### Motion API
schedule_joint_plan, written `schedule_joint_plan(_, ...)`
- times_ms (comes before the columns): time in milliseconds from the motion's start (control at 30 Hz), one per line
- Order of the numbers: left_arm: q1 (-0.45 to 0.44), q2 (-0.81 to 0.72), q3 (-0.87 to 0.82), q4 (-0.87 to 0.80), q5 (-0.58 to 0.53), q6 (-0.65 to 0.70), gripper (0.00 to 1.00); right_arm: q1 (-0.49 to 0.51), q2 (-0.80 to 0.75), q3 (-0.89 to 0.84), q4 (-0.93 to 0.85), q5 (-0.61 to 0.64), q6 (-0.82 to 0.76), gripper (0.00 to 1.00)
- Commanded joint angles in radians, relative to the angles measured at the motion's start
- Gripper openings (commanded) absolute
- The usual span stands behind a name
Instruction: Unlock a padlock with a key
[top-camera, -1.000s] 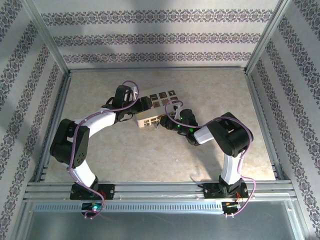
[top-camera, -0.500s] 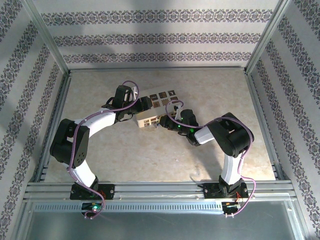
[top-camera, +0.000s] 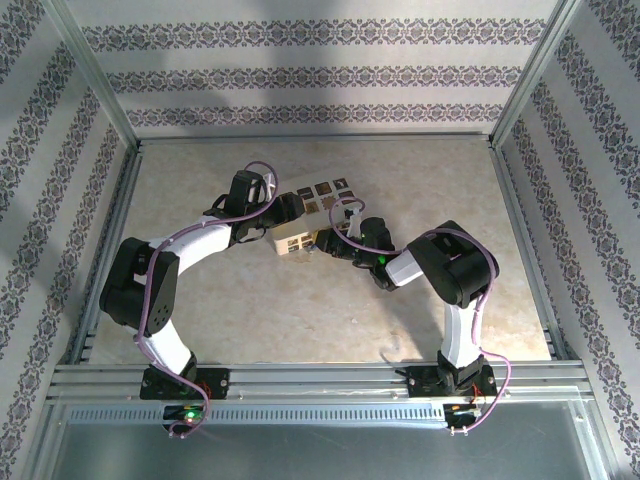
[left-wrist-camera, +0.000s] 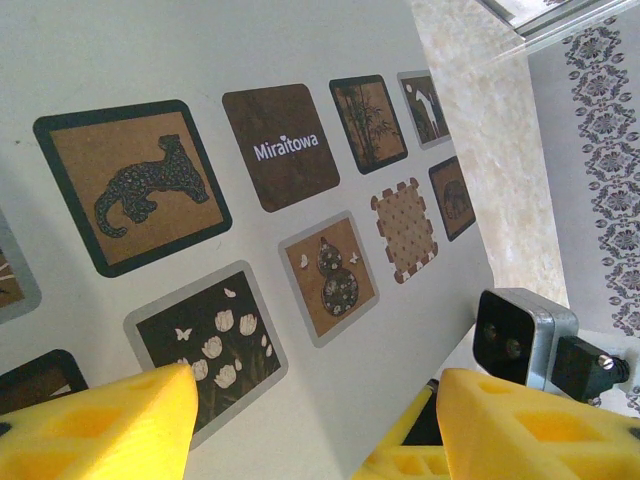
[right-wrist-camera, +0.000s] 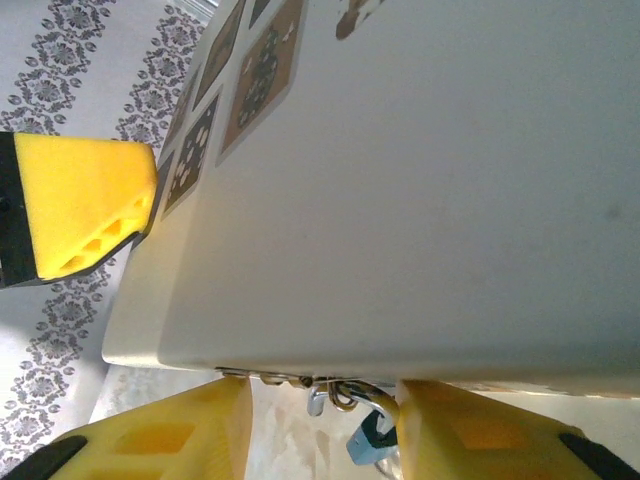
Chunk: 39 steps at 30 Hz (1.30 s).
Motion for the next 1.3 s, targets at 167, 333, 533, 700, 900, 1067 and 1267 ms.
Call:
schedule_joint_plan(167,-0.003,-0.001,-0.017,-0.031,-0.001,0.010,0.65,-0.002,0.001,-0.040,0.055,-0.073,0.027,0.36)
schedule_joint_plan(333,-0.004,-0.002,-0.015,-0.033,-0.002,0.012,0.65,-0.005,0.000,-0.048,0.059,-0.076,0.025,0.30)
schedule_joint_plan(533,-0.003,-0.006,-0.017,-0.036,-0.003,0.012,0.65,-0.007,0.016,-0.034,0.055,-0.066,0.042,0.21)
schedule_joint_plan(700,-0.003,-0.009,-0.020,-0.041,-0.007,0.016,0.65,-0.007,0.018,-0.036,0.050,-0.051,0.060,0.13)
schedule_joint_plan(900,-0.003,-0.009,-0.020,-0.041,-0.008,0.017,0.65,-0.008,0.011,-0.050,0.053,-0.024,0.081,0.02)
schedule_joint_plan(1067,-0.003,-0.012,-0.027,-0.046,-0.008,0.017,0.65,-0.013,-0.011,-0.067,0.067,0.031,0.109,0.01)
schedule_joint_plan(1267,-0.003,-0.028,-0.060,-0.046,0.003,0.000,0.65,-0.013,-0.032,-0.077,0.112,0.138,0.197,0.00)
